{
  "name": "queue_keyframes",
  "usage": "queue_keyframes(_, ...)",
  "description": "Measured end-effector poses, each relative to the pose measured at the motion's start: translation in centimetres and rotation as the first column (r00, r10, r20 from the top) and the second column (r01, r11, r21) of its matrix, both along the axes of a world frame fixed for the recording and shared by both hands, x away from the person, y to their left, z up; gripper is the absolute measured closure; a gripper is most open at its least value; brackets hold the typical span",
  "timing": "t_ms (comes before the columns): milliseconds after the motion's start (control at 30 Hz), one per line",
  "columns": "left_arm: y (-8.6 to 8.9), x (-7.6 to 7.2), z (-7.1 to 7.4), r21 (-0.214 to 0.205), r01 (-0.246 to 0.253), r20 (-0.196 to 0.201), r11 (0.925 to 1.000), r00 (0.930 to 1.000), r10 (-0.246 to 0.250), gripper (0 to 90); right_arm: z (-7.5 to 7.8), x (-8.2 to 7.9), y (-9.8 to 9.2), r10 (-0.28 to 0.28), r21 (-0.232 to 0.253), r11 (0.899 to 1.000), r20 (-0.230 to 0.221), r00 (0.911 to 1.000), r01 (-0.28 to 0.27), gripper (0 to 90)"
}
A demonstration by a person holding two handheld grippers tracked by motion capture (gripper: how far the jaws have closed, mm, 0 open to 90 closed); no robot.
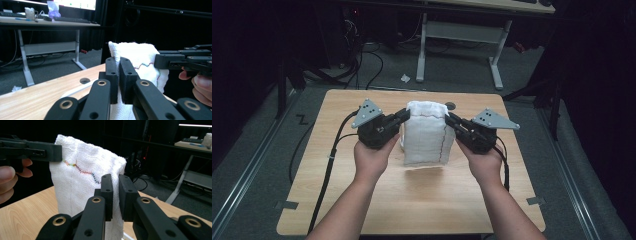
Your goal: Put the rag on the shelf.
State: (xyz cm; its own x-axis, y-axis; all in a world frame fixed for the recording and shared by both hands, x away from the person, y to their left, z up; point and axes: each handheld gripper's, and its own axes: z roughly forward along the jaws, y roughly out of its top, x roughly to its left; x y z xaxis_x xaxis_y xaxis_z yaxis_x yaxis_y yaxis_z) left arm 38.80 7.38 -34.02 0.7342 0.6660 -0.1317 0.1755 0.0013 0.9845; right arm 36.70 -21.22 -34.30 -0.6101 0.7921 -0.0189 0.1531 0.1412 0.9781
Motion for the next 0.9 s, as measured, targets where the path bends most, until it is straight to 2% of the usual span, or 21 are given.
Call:
queue_keyframes(233,-0.1,0.3,1.2,0.006,0.005,0.026,1.0000,0.9996,-0.005,86.4,1.2,0.1,-0.1,-0.001,0.002,1.000,0.019,0.9998,0.001,83.3)
queue_keyframes(467,-0.2,1.4,2.8,0.017,0.004,0.051,0.9999,0.9987,-0.005,86.4,2.6,0.7,-0.2,-0.006,0.019,1.000,0.033,0.9994,0.006,83.3)
queue_keyframes(633,-0.4,2.5,4.0,0.033,-0.023,0.079,0.9992,0.9967,0.020,86.4,3.6,2.0,-0.1,-0.016,0.021,1.000,0.046,0.9988,0.015,83.3)
queue_keyframes(667,-0.4,2.7,4.3,0.036,-0.034,0.088,0.9988,0.9956,0.031,86.4,3.9,2.6,0.0,-0.020,0.033,0.999,0.051,0.9985,0.018,83.3)
queue_keyframes(700,-0.5,3.3,4.6,0.033,-0.039,0.095,0.9987,0.9948,0.036,86.4,4.0,2.9,0.0,-0.021,0.036,0.999,0.052,0.9984,0.019,83.3)
queue_keyframes(733,-0.5,3.3,4.6,0.033,-0.039,0.095,0.9987,0.9948,0.036,86.4,4.0,2.9,0.0,-0.021,0.036,0.999,0.052,0.9984,0.019,83.3)
queue_keyframes(900,-0.4,5.8,4.6,0.015,-0.065,0.082,0.9978,0.9946,0.064,86.4,4.6,5.0,0.4,-0.031,0.042,0.999,0.048,0.9983,0.029,83.3)
